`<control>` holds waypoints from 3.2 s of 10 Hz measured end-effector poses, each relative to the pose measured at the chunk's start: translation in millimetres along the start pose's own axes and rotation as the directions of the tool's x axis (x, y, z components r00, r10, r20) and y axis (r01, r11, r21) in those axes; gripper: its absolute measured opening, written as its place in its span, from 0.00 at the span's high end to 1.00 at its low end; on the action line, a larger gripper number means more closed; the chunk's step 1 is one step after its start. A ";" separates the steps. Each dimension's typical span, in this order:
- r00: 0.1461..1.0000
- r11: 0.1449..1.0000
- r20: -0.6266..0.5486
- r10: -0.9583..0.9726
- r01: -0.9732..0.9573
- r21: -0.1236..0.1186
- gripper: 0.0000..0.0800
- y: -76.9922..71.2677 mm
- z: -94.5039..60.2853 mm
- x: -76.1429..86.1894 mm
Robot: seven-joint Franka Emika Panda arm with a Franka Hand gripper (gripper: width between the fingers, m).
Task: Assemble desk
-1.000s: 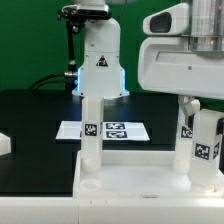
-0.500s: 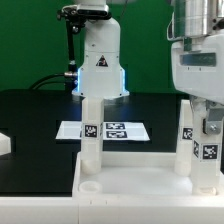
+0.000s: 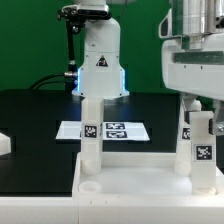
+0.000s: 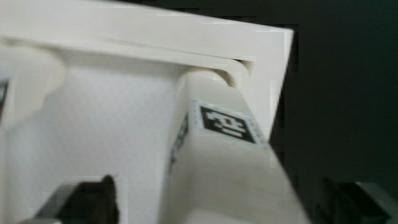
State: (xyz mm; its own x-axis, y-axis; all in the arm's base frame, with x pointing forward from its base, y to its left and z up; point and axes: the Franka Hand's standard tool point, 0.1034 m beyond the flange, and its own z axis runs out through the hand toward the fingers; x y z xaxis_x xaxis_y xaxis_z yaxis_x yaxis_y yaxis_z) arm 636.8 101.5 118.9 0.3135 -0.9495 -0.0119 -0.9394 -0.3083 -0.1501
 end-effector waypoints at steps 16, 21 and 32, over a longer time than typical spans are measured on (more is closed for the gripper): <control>0.944 0.944 -0.006 -0.329 0.329 -0.033 0.64 -3.9 -1.5 -7.8; 0.968 0.968 0.003 0.252 -0.252 -0.023 0.64 -3.2 -0.8 -10.0; 0.958 0.958 0.022 -0.287 0.287 0.006 0.19 -4.1 0.5 -11.5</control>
Offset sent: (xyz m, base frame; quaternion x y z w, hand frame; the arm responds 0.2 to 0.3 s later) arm 0.0000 0.0000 0.0000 0.0000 0.0000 -0.1296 0.9916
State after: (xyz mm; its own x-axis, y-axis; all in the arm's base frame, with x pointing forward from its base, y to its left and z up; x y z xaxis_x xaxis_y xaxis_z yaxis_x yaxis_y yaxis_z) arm 637.2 113.7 119.2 0.5732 -0.8193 0.0100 -0.8088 -0.5677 -0.1533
